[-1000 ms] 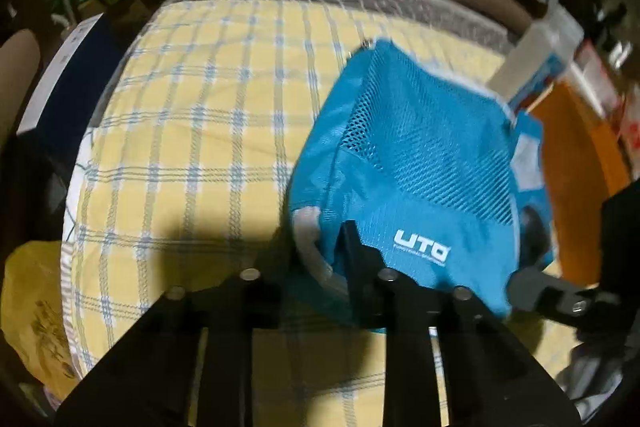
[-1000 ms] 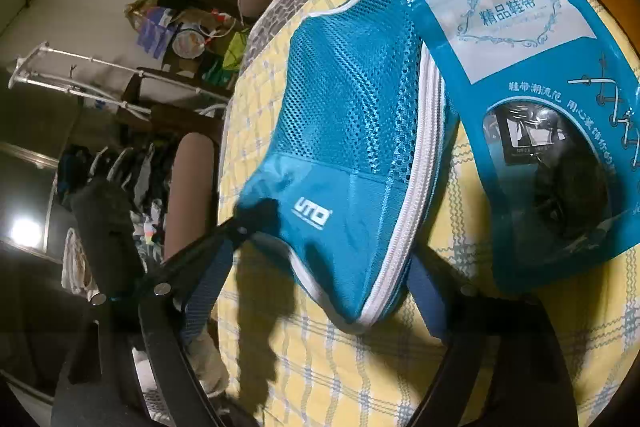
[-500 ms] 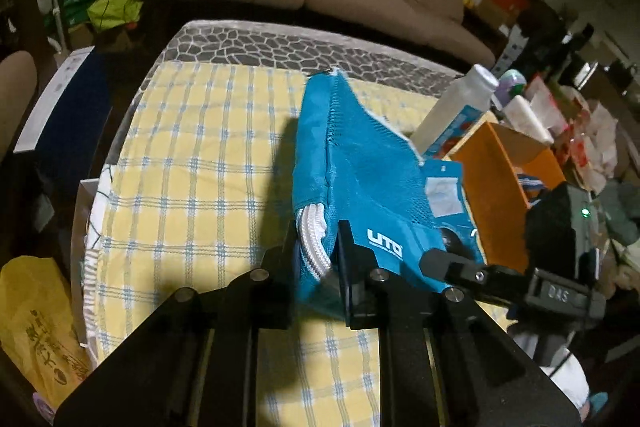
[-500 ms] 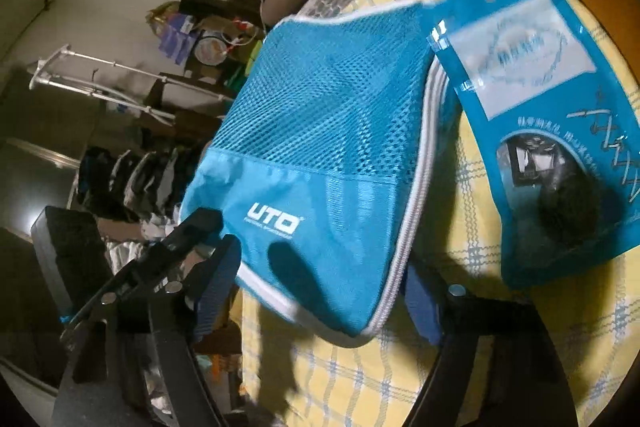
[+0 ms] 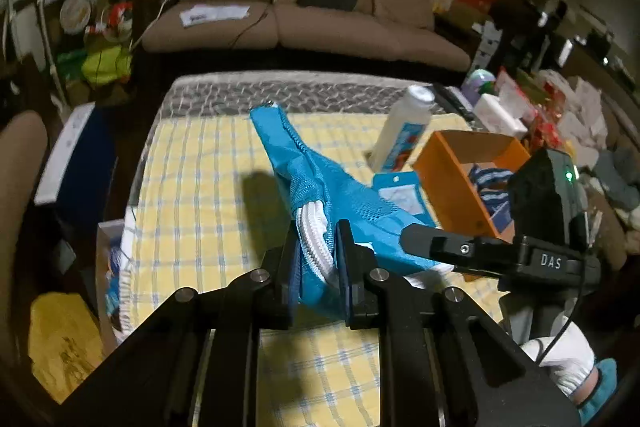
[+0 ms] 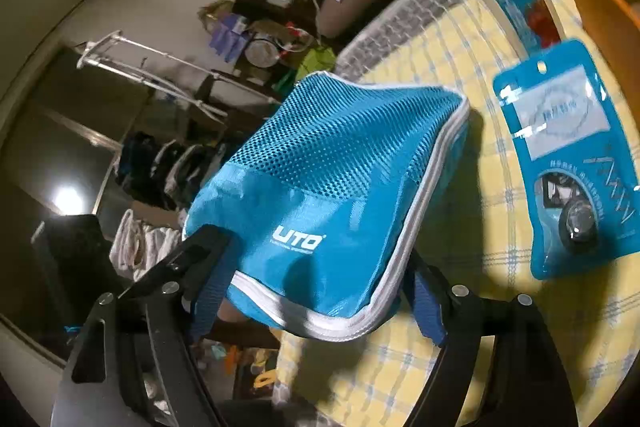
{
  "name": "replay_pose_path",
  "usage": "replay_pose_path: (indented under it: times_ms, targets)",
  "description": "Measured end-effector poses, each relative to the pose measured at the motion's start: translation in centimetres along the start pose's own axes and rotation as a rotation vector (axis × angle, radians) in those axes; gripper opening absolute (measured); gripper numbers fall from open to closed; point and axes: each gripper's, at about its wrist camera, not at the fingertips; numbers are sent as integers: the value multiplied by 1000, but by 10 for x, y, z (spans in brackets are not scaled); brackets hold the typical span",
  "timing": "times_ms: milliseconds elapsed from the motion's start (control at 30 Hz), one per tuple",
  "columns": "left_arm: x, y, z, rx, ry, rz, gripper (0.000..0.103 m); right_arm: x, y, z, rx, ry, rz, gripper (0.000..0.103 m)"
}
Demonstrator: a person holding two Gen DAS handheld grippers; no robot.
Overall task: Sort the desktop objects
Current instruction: 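Lift the UTO pouch with the left gripper and carry it toward the box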
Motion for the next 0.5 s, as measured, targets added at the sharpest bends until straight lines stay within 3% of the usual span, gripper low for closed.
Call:
replay_pose_path:
  times_ms: [300, 500]
  targets:
    - [-32, -36, 89, 43, 121, 79, 15, -18, -80, -25, -22, -46, 115, 84]
    - [-42, -18, 157, 106, 178, 95, 15, -29, -158, -20, 51, -76, 208, 87]
Point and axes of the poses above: each gripper's, at about its wrist camera, not at the fingertips, and y roughly the way its jaws point, z to its right, x to its underside, and after that the axes turned 11 degrees about x, right-handed
